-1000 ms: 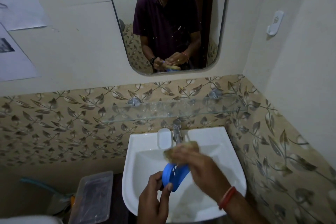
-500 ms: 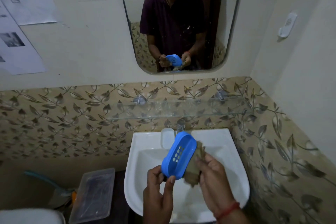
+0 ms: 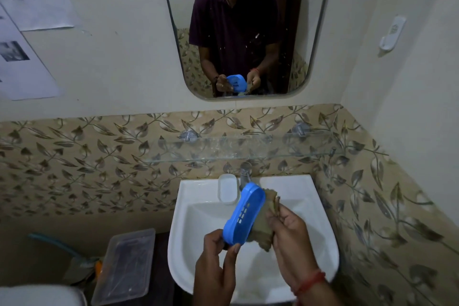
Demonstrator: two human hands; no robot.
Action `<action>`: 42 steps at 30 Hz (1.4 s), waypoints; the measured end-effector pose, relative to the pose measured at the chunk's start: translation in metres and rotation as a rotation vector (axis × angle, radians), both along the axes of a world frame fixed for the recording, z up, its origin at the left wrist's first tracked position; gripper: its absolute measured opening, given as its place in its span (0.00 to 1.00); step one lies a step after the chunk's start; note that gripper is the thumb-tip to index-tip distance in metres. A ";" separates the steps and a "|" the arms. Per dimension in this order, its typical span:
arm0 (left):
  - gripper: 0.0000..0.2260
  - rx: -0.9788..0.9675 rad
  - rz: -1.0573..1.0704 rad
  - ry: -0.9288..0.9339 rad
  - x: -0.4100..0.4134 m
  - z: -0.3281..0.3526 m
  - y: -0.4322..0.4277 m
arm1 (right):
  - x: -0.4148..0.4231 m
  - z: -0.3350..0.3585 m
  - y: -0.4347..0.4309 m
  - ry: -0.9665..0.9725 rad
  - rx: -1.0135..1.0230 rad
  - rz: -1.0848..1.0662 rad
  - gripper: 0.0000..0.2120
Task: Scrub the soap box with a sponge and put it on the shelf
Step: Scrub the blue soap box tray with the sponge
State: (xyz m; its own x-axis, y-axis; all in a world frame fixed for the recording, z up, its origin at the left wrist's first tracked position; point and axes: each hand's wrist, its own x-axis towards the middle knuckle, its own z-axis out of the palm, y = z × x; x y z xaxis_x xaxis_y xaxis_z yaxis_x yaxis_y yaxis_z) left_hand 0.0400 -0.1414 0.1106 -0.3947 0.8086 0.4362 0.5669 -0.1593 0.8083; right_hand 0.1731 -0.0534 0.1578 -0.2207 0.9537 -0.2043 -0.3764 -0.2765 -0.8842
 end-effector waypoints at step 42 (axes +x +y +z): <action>0.19 0.103 -0.250 -0.192 -0.003 0.019 0.026 | 0.035 0.016 -0.019 0.034 -0.003 -0.139 0.14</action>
